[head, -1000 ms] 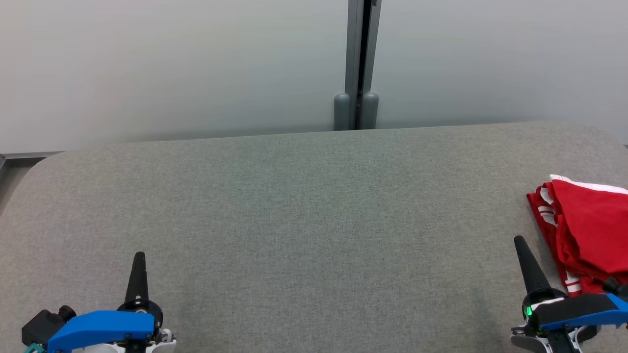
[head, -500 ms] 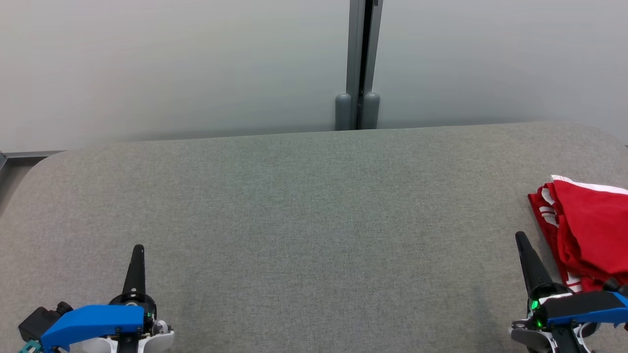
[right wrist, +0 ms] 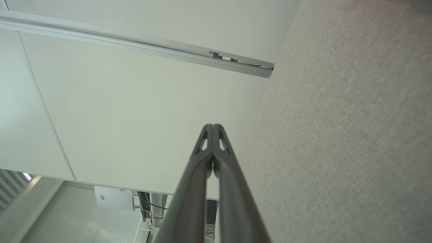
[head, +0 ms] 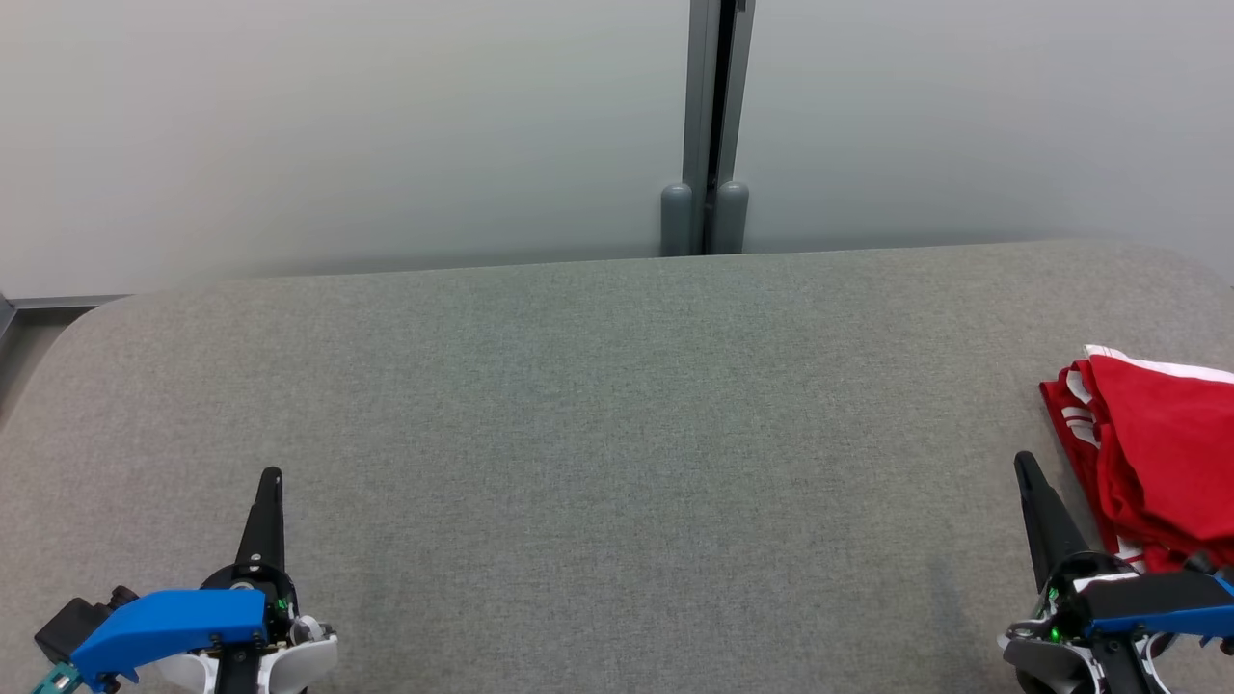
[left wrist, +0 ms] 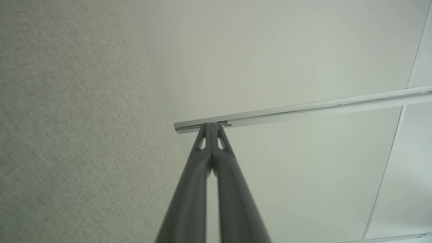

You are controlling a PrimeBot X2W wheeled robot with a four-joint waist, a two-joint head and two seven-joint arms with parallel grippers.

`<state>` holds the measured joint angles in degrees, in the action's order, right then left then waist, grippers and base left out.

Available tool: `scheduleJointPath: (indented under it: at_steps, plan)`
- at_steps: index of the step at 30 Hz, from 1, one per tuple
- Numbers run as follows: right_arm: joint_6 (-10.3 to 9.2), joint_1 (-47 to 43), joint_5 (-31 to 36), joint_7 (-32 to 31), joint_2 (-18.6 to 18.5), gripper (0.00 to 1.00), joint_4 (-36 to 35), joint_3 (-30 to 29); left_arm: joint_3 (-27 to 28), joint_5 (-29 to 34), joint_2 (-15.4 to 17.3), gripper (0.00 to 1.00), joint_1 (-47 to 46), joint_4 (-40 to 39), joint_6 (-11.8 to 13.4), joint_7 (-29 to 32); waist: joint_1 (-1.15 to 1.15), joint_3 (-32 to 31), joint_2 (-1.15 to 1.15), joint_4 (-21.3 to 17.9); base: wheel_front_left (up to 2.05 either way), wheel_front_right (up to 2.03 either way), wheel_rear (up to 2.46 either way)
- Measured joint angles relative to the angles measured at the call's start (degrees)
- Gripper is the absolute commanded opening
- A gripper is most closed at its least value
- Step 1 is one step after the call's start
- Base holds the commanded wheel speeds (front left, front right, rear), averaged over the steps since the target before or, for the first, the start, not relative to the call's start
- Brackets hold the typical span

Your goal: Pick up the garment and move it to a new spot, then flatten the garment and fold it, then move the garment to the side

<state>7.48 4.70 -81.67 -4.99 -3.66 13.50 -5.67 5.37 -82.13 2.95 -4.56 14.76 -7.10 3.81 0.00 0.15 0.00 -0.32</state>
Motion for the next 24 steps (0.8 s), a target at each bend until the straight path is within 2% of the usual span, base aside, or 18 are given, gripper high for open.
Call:
scheduleJointPath:
  at_steps: [24]
  plan:
    - [0.0, 1.06, -9.51, -1.36, 0.66, 0.0, 0.43, -0.75, 1.09, -9.14, -0.01, 0.0, -1.2, -0.51, -0.03, 2.52, 0.0, 0.02, 0.0, 0.28, 0.0, 0.0, 0.0]
